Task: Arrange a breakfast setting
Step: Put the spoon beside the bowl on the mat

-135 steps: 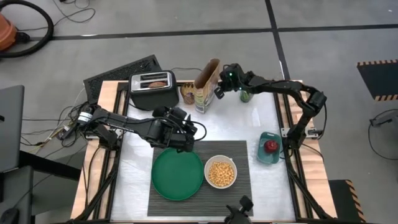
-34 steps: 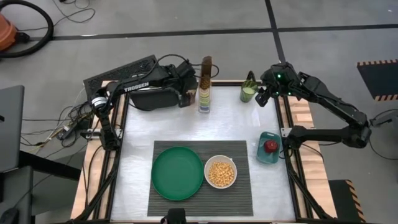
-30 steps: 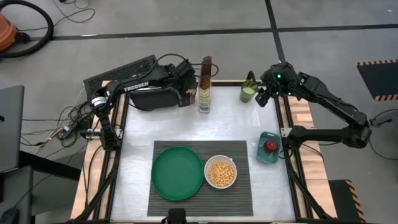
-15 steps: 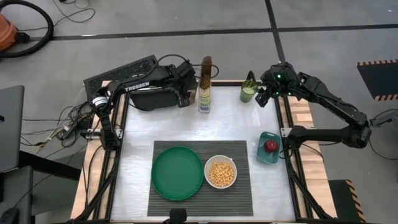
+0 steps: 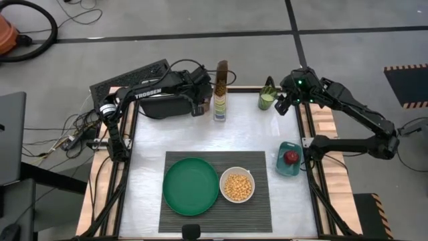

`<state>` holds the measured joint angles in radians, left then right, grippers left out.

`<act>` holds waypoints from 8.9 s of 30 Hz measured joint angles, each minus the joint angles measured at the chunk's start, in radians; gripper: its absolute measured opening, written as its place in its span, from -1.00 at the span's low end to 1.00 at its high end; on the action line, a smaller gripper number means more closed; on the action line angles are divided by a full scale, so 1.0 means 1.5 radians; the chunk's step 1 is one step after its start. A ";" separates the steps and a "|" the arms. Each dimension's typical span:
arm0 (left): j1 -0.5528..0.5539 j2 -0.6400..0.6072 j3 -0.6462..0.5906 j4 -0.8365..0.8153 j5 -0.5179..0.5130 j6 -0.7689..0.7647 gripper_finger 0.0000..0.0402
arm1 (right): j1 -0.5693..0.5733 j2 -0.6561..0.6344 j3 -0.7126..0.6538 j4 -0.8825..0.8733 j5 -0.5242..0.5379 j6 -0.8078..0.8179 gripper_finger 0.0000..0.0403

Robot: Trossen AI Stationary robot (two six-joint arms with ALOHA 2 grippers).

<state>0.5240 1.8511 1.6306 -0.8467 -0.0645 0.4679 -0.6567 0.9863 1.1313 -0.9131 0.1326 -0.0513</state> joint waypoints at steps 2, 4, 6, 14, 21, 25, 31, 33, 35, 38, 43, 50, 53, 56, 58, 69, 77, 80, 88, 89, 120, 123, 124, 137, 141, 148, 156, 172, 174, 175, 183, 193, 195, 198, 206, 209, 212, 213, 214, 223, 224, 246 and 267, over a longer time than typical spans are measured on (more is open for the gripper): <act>0.000 0.000 0.000 0.000 0.000 0.000 -0.98 | 0.000 0.000 0.000 0.000 0.000 0.000 0.04; 0.000 0.000 0.000 0.000 -0.003 -0.001 -0.98 | 0.000 0.000 0.000 0.000 0.000 0.000 0.04; 0.000 0.000 0.000 0.000 -0.020 -0.012 -0.98 | 0.000 0.000 0.000 0.000 0.000 0.000 0.04; 0.003 0.000 0.000 -0.001 -0.043 -0.010 -0.81 | 0.000 0.000 0.000 0.000 0.000 0.000 0.04; -0.003 -0.001 0.000 -0.003 -0.042 -0.004 -0.25 | 0.000 0.000 0.000 0.000 0.000 0.000 0.04; -0.015 -0.001 0.000 -0.007 -0.040 0.013 0.11 | 0.000 0.000 0.000 0.000 0.000 -0.001 0.04; -0.023 -0.002 0.044 -0.026 0.014 -0.045 0.34 | 0.000 0.000 0.000 0.000 0.000 -0.003 0.04; -0.023 -0.002 0.052 -0.008 0.000 -0.049 0.35 | 0.000 0.000 0.000 0.001 0.000 -0.003 0.04; -0.022 -0.002 0.054 0.018 -0.007 -0.052 0.35 | 0.000 0.000 0.000 0.001 0.000 -0.003 0.04; -0.021 0.007 0.054 0.021 0.000 -0.055 0.34 | 0.000 0.000 0.000 0.001 0.000 -0.003 0.04; -0.023 0.031 0.052 0.019 0.003 -0.071 0.25 | 0.000 0.001 0.000 0.001 -0.001 -0.001 0.04; -0.017 0.041 0.047 0.031 -0.010 -0.079 0.13 | -0.001 0.003 0.000 0.000 -0.001 -0.002 0.04; -0.012 0.041 0.047 0.017 -0.011 -0.079 0.02 | -0.001 0.003 0.000 0.001 -0.001 -0.004 0.04; -0.008 0.041 0.047 0.012 -0.006 -0.090 -0.10 | -0.001 0.003 0.000 0.001 -0.001 -0.005 0.04; -0.007 0.041 0.047 0.011 -0.006 -0.096 -0.16 | -0.001 0.003 0.000 0.001 -0.001 -0.006 0.04; -0.003 0.043 0.045 -0.022 -0.005 -0.084 -0.80 | -0.001 0.003 0.000 0.002 -0.001 -0.006 0.04; 0.004 0.045 0.045 -0.023 -0.026 -0.098 -0.99 | -0.001 0.003 0.000 0.001 -0.001 -0.006 0.04; 0.003 0.044 0.044 -0.027 -0.031 -0.099 -0.99 | -0.001 0.003 0.000 0.001 -0.001 -0.006 0.04; 0.003 0.028 0.045 -0.045 -0.053 -0.117 -1.00 | -0.001 0.003 0.000 0.001 0.000 -0.001 0.04; 0.003 0.024 0.046 -0.046 -0.055 -0.117 -1.00 | -0.002 0.003 0.000 0.001 0.000 -0.001 0.04; -0.002 -0.141 0.050 -0.071 -0.081 -0.233 -1.00 | -0.004 0.014 0.000 0.024 -0.002 -0.001 0.04; -0.007 -0.173 0.050 -0.064 -0.060 -0.259 -1.00 | -0.003 0.015 0.000 0.029 -0.018 -0.006 0.04; -0.009 -0.184 0.050 -0.062 -0.050 -0.265 -1.00 | -0.002 0.015 0.000 0.035 -0.034 -0.012 0.04; -0.118 -0.281 0.051 -0.047 0.134 -0.225 -1.00 | 0.171 0.015 0.000 0.245 -0.200 -0.077 0.05; -0.177 -0.281 0.051 -0.034 0.160 -0.161 -1.00 | 0.244 0.015 0.000 0.315 -0.210 -0.082 0.12; -0.291 -0.273 0.051 0.008 0.147 -0.004 -1.00 | 0.347 0.025 0.000 0.357 -0.211 -0.070 0.34; -0.349 -0.264 0.051 0.094 0.091 0.046 -1.00 | 0.431 0.094 0.000 0.367 -0.151 -0.089 0.37; -0.376 -0.256 0.051 0.065 0.103 -0.026 -1.00 | 0.548 0.087 0.008 0.376 0.042 -0.125 0.37; -0.381 -0.251 0.051 0.077 0.092 -0.024 -1.00 | 0.540 0.101 0.008 0.372 0.043 -0.127 0.37; -0.382 -0.250 0.050 0.076 0.091 -0.024 -1.00 | 0.537 0.110 0.008 0.373 0.043 -0.127 0.37; -0.387 -0.239 0.050 0.098 0.091 -0.027 -1.00 | 0.528 0.155 0.008 0.370 0.056 -0.132 0.36; -0.387 -0.239 0.050 0.123 0.098 -0.030 -1.00 | 0.518 0.154 0.008 0.370 0.108 -0.166 -0.18; -0.387 -0.239 0.050 0.130 0.098 -0.029 -1.00 | 0.518 0.154 0.008 0.370 0.108 -0.173 -0.33; -0.387 -0.239 0.050 0.129 0.098 -0.028 -1.00 | 0.519 0.154 0.008 0.371 0.108 -0.181 -0.53; -0.387 -0.240 0.051 0.131 0.100 -0.033 -1.00 | 0.527 0.153 0.008 0.361 0.110 -0.209 -0.86; -0.387 -0.240 0.051 0.140 0.087 -0.070 -0.99 | 0.533 0.153 0.008 0.362 0.128 -0.211 -0.86; -0.387 -0.240 0.051 0.146 0.054 -0.116 -0.92 | 0.543 0.153 0.008 0.362 0.179 -0.216 -0.86; -0.387 -0.240 0.051 0.146 0.046 -0.129 -0.88 | 0.544 0.153 0.008 0.362 0.192 -0.219 -0.86; -0.387 -0.240 0.051 0.146 0.040 -0.145 -0.82 | 0.545 0.152 0.008 0.362 0.203 -0.223 -0.86; -0.386 -0.239 0.051 0.136 0.016 -0.345 -0.19 | 0.547 0.148 0.008 0.349 0.279 -0.237 -0.86; -0.386 -0.239 0.051 0.136 0.008 -0.373 -0.14 | 0.547 0.148 0.008 0.347 0.291 -0.246 -0.86; -0.315 -0.240 0.051 0.172 -0.099 -1.064 0.08 | 0.600 0.180 0.009 0.333 0.746 -0.659 -0.86; -0.269 -0.185 0.050 0.168 -0.008 -1.148 0.08 | 0.631 0.207 0.008 0.376 0.840 -0.672 -0.86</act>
<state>0.1203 1.5735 1.7050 -0.5944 -0.0764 -1.2534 0.2904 1.2972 1.1435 -0.3496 1.3927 -1.0597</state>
